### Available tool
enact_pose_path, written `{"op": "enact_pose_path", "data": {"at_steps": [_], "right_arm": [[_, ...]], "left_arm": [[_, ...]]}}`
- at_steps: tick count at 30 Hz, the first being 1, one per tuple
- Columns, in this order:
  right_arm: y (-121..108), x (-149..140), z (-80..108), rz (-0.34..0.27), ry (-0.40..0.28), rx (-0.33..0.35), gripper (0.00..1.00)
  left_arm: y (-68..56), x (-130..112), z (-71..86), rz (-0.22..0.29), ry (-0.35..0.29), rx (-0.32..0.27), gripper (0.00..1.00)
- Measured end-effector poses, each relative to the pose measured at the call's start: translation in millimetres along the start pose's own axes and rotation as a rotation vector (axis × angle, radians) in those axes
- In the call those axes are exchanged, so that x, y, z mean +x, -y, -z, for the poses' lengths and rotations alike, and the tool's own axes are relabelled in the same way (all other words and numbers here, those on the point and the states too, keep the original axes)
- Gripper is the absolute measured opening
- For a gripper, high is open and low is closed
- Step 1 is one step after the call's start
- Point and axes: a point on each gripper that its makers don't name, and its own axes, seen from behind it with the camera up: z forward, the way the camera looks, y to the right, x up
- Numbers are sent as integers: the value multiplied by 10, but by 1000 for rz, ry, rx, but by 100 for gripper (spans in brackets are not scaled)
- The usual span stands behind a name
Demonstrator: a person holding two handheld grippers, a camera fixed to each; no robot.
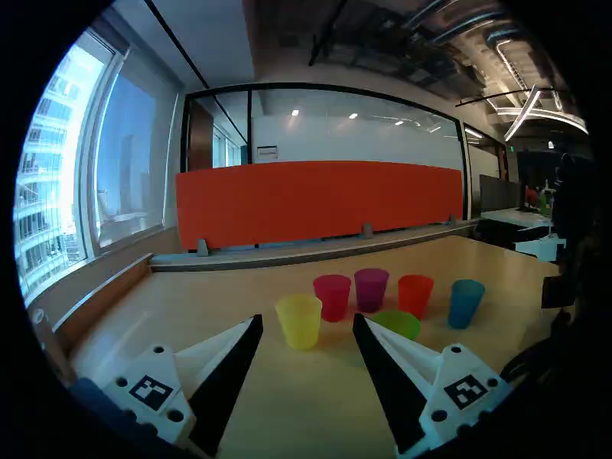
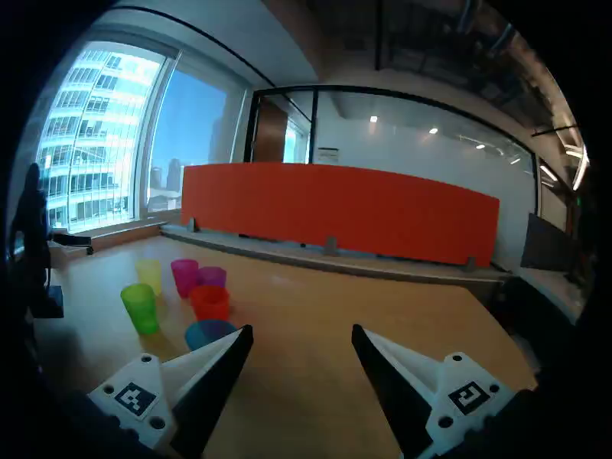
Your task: Pour water
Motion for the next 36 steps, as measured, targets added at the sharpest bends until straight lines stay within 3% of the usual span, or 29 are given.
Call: {"op": "enact_pose_path", "data": {"at_steps": [12,20,27,36], "right_arm": [[-207,209,-30,-58,-111,-133,100],[-351,410,36,-76,-202,-220,100],[-373,474,110,-125,-241,-239,100],[-392,422,117,-151,-230,-244,100]], "left_arm": [[107,151,55,-21,-74,76,87],[122,271,83,15,-117,101,87],[151,345,74,25,-145,124,87],[211,381,38,3,-162,166,87]]}}
